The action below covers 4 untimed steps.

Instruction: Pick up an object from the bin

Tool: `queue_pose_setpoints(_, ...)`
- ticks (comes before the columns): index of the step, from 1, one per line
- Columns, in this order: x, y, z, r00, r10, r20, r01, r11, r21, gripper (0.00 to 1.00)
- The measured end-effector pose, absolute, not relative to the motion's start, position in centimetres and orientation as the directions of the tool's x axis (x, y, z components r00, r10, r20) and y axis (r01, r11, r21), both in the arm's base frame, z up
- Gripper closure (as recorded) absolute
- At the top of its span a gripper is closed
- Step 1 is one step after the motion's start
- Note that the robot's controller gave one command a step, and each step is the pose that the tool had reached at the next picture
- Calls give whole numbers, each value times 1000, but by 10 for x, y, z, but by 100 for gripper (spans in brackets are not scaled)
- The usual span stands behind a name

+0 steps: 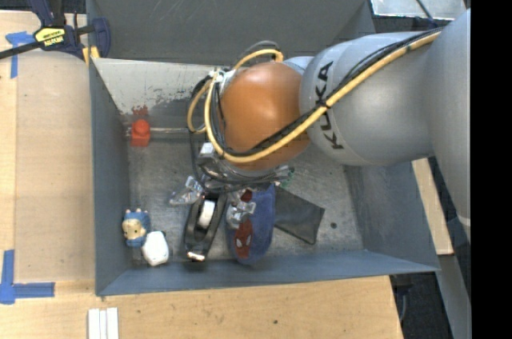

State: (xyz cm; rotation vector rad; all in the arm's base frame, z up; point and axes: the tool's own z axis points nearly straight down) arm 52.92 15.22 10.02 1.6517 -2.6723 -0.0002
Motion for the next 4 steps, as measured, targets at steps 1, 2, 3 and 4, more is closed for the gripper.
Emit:
queue_pose_setpoints(1,530,170,74,-254,-967,8,-967,254,-1,0)
queue_pose_setpoints(2,531,168,75,-258,-966,5,-966,258,2,0)
queue_pose_setpoints(3,532,168,76,-258,-966,5,-966,258,1,100)
queue_pose_setpoints(4,530,168,81,-262,-965,1,-965,262,3,100)
